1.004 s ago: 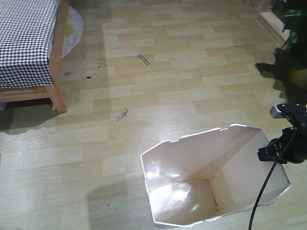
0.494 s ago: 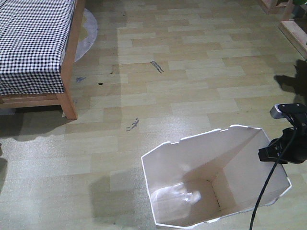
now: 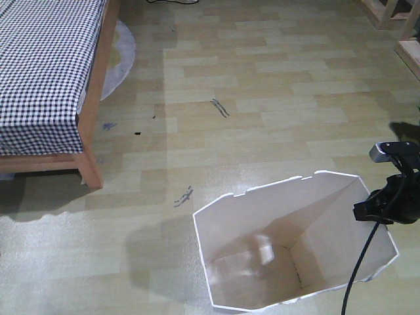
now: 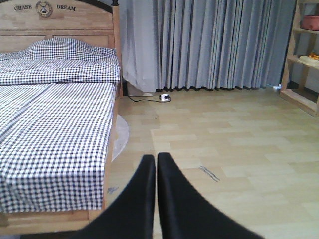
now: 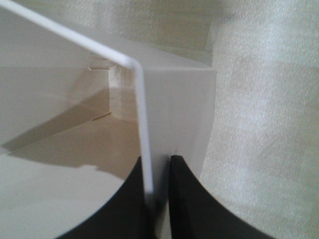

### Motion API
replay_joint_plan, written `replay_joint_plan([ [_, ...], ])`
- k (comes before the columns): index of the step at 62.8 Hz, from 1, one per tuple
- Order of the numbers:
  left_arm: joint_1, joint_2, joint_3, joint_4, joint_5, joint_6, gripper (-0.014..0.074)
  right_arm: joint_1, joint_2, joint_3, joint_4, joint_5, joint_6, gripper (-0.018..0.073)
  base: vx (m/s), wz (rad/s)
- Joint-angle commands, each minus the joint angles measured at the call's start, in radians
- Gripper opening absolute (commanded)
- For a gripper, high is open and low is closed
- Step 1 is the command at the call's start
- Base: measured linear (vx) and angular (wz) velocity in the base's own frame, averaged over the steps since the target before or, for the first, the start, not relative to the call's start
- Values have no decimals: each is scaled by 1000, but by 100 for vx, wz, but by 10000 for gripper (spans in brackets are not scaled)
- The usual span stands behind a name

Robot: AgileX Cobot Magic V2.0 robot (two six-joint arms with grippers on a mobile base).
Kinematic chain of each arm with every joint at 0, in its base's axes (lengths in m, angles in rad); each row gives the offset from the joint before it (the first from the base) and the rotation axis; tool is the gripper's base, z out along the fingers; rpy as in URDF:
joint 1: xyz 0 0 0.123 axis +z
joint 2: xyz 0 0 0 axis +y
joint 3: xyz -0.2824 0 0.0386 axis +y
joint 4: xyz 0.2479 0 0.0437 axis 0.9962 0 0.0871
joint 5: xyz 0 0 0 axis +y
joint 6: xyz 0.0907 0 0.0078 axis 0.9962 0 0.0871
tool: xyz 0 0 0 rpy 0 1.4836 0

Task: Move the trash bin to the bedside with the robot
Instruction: 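Drive toward the bed's headboard holding the bin in the right gripper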

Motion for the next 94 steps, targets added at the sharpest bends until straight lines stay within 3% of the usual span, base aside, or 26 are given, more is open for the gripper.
replay_joint_plan([
  [1, -3, -10, 28, -8, -72, -9, -6, -4, -54, -27, 115, 91, 19, -6, 38, -1],
  [94, -3, -10, 28, -8, -72, -9, -6, -4, -54, -27, 114, 91, 19, -6, 41, 1],
])
